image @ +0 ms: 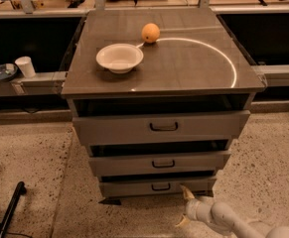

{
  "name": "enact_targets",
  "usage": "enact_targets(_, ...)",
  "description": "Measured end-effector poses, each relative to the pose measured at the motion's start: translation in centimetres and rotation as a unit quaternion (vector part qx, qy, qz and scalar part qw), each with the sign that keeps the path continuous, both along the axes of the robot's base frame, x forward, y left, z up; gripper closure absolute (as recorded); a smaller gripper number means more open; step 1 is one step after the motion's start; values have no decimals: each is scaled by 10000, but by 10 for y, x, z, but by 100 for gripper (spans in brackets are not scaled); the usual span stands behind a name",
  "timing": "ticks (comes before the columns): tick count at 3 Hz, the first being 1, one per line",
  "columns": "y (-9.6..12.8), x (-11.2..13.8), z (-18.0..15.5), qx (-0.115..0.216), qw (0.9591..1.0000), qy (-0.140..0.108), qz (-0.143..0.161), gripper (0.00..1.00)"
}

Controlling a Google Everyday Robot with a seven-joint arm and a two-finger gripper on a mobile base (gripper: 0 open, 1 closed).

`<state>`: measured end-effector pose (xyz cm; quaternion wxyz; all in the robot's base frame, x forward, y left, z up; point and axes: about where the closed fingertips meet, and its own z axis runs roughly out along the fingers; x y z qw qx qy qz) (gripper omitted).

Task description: Close bottom drawer

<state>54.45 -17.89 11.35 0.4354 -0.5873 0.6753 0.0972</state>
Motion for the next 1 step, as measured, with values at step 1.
enact_targets(1,0,0,0,0,10000,0,0,0)
